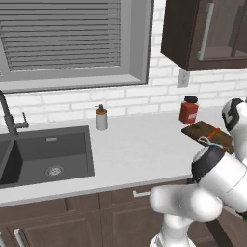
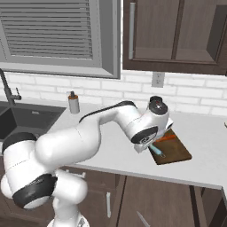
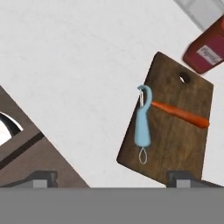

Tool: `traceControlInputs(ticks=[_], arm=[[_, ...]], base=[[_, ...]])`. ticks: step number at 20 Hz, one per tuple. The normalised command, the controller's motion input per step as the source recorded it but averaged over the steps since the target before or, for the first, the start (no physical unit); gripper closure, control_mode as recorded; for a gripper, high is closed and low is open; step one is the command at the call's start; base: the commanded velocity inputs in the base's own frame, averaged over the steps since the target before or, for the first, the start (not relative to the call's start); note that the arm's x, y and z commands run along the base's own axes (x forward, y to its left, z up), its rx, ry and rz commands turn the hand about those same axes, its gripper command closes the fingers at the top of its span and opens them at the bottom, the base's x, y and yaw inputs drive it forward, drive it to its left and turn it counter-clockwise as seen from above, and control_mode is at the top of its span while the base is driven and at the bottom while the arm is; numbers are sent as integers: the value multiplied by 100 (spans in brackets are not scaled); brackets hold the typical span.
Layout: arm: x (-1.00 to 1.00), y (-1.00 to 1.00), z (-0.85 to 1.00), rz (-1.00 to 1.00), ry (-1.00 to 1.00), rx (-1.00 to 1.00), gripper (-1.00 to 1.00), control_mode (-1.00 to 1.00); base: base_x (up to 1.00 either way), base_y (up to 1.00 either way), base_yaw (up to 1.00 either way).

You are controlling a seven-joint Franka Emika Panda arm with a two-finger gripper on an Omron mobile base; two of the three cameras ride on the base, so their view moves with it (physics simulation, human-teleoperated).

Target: Place the appropriate cutting tool for cutting the carrot skin on the cutting board.

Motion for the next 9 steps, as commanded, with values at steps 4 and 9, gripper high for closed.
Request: traceControlInputs(ticks=[4, 9], arm=[[-54, 54, 58, -3, 0, -14, -100, -100], [-48, 68, 53, -5, 0, -17, -100, -100]], base=[[0, 0, 0], [0, 0, 0]])
